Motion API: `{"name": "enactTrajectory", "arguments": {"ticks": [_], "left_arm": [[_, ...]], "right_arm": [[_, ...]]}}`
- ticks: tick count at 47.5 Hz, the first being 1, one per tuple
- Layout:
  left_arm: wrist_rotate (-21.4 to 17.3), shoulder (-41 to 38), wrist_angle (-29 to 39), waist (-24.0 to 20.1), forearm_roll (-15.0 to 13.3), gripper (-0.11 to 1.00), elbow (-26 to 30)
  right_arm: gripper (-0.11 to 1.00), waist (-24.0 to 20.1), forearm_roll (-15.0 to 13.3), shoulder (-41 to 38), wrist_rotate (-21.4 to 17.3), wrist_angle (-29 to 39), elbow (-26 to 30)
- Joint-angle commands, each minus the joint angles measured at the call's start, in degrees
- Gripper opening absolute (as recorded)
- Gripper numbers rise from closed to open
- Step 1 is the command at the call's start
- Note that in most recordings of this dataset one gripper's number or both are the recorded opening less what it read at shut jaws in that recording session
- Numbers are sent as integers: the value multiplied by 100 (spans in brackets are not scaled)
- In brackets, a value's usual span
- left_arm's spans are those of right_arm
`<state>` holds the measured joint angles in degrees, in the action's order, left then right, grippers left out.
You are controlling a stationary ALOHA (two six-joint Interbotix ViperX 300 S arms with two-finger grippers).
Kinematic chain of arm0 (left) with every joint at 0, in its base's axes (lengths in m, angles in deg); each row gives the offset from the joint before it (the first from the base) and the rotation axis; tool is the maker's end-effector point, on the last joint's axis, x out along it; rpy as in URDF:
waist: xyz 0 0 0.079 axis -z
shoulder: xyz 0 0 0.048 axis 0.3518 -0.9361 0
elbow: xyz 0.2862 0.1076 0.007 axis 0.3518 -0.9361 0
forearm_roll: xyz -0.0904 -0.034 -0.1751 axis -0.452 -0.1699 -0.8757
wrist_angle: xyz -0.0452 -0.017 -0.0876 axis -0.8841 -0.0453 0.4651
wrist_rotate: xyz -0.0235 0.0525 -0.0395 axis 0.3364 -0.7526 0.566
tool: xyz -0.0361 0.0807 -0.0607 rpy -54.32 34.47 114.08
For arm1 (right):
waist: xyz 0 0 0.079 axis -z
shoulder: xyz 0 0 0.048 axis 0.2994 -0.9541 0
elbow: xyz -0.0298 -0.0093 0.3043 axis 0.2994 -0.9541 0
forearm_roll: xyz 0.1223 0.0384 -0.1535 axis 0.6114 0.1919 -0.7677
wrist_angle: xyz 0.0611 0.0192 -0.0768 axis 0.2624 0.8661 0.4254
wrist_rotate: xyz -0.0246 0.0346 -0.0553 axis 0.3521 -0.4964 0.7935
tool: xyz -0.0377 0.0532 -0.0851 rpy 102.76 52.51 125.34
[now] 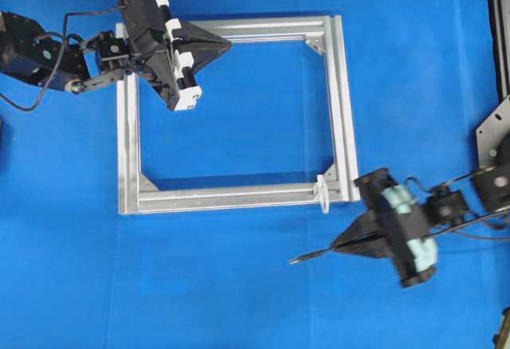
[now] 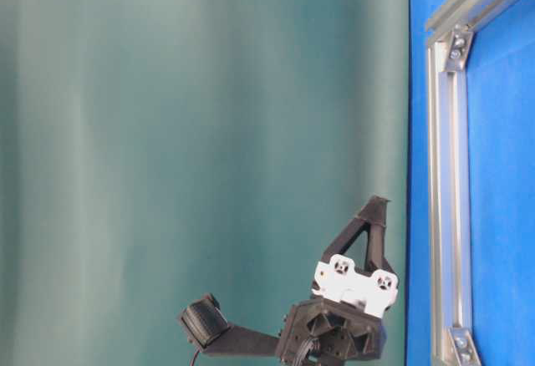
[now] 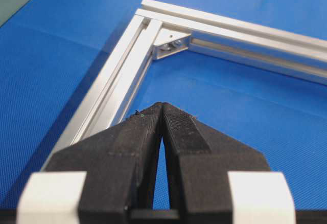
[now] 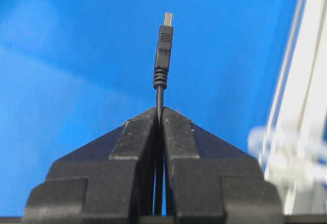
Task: Insert the wire through the string loop located on the right side.
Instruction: 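Swing the right gripper to point the plug at the white zip-tie loop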
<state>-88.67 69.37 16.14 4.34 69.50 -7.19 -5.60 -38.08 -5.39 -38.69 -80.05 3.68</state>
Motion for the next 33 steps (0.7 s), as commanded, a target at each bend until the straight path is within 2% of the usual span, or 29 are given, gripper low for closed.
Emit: {"name": "enactTrajectory", "arguments": {"ticks": [1,10,16,33], "left_arm": [[9,185,-44,-9,18,0,79],[26,176,-44,-9,18,0,62],[26,185,-44,-9,18,0,70],[26,176,-53,-18,18,0,79]], "right_arm": [[-4,-26,18,466,-9,-9,-281],[-4,-26,26,1301,0,229,-896],[-4,-26,26,1582,-9,360,-1063],[-4,-9,26,1521,0,352,-1107]]}}
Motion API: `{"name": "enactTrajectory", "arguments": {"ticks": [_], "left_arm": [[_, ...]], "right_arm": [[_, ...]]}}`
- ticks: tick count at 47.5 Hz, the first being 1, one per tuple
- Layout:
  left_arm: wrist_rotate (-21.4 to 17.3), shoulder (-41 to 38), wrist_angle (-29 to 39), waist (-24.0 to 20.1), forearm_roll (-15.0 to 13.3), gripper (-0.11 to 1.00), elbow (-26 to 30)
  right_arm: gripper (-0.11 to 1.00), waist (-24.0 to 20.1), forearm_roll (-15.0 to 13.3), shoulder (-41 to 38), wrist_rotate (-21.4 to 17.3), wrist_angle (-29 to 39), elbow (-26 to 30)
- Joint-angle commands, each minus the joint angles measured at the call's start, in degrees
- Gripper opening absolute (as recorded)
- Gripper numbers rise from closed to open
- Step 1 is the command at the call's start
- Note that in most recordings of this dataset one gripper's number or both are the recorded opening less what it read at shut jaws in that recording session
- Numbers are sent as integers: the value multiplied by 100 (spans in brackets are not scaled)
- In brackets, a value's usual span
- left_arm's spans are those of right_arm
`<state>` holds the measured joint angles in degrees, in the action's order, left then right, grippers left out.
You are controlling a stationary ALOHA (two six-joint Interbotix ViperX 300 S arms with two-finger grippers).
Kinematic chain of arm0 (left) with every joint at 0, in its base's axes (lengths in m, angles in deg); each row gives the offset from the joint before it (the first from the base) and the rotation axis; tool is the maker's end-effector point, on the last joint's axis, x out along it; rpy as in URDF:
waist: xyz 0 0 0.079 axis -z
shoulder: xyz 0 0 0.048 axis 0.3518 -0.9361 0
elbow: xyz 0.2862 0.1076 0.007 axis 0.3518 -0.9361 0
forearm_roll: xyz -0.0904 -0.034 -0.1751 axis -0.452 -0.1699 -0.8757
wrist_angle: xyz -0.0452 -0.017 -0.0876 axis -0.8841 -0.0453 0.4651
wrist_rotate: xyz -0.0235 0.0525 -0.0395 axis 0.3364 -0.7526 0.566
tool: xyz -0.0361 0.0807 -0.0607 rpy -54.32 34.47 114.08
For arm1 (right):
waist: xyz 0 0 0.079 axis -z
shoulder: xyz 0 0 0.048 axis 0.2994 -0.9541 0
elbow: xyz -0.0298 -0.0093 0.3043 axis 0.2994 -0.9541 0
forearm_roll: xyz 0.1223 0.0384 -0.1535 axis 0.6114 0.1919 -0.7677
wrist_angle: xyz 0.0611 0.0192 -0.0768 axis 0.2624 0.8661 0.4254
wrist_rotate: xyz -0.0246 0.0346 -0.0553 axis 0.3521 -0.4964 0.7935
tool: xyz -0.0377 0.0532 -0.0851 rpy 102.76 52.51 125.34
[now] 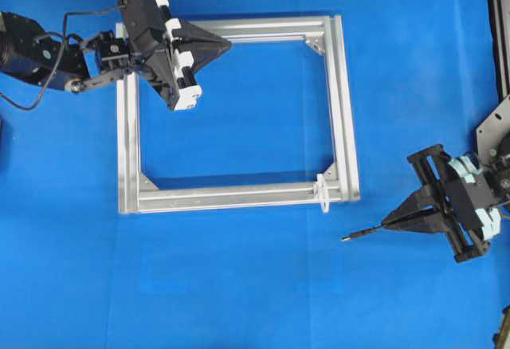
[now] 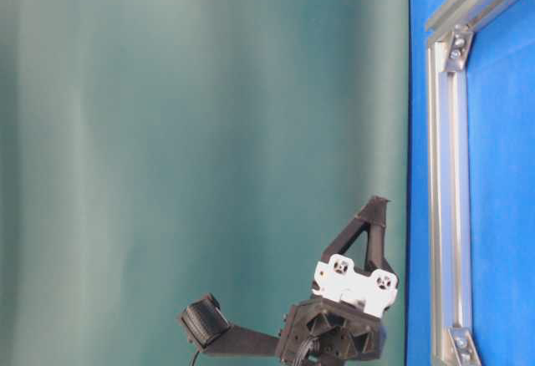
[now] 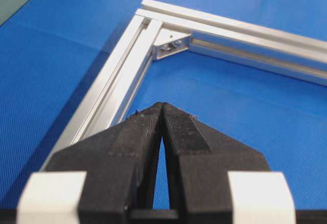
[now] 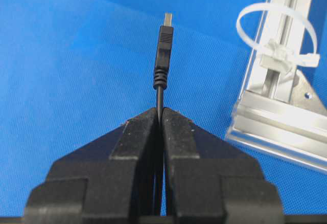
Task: Insert the wire through the string loop located on the right side.
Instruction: 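Swing the right gripper to point the plug at the white zip-tie loop, then push the USB plug leftward through the zip-tie loop with the right gripper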
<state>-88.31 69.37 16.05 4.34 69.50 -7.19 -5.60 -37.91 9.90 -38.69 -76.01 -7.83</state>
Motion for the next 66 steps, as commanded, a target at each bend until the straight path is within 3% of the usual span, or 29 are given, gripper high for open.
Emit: {"name": "enactTrajectory", "arguments": {"ticks": [1,29,66], "left_arm": [[-9,176,-44,-9,18,0,79],[-9,176,-35,-18,18,0,88],[0,176,-35,-9,18,0,79]], "right_arm": [[-4,0,18,0,0,-53,44],[-4,1072,0,0,35,-79,-70],[-4,1125,-9,-9,35,-193,-70]]}}
